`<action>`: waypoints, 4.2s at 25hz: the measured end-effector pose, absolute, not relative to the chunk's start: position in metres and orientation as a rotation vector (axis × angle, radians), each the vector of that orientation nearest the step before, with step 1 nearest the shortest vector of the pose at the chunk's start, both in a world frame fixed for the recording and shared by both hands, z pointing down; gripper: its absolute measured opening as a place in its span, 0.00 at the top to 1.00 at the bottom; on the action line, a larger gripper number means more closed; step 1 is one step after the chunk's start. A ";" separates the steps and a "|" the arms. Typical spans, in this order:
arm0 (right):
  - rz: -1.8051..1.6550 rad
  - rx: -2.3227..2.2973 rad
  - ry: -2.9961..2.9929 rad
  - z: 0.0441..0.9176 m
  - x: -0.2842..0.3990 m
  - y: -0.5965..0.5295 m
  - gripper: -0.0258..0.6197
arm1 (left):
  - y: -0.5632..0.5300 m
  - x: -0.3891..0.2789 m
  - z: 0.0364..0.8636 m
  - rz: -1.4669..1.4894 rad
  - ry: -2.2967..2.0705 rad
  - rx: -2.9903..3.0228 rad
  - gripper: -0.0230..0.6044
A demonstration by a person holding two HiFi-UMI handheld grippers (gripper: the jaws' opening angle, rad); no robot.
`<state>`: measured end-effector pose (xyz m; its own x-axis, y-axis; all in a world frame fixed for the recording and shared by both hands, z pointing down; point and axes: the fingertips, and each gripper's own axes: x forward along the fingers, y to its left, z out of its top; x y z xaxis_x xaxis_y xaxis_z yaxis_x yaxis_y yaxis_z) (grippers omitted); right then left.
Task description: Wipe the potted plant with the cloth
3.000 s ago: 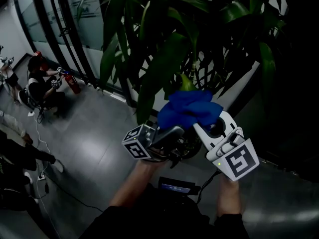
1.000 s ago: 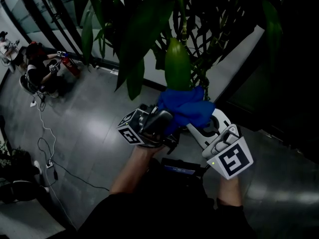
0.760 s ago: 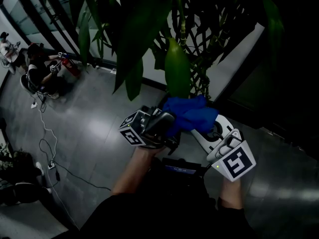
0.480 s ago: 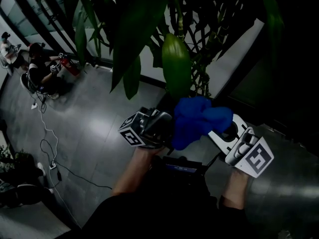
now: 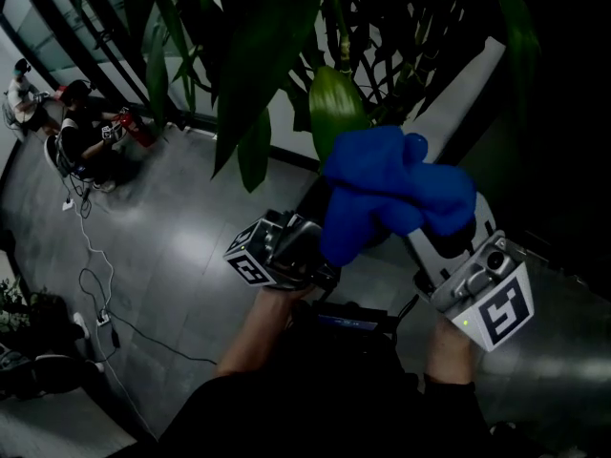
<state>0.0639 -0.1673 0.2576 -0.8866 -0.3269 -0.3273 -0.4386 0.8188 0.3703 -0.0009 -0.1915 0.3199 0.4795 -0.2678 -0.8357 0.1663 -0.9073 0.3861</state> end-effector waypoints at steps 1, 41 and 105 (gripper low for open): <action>0.691 -0.584 2.812 0.268 0.050 -0.171 0.85 | -0.189 -0.001 0.317 -1.414 -0.089 2.328 0.31; 0.177 -0.439 3.184 0.441 0.091 -0.202 0.85 | -0.193 -0.007 0.396 -1.292 -0.540 2.270 0.31; 0.603 -1.145 2.515 0.118 -0.047 -0.286 0.85 | -0.247 -0.079 0.138 -1.113 0.400 2.604 0.29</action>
<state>-0.0472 -0.2856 0.1179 -0.6317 -0.6366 -0.4424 -0.7680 0.5917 0.2451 -0.0792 -0.2467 0.1377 0.6647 0.1417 -0.7336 0.3578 -0.9223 0.1460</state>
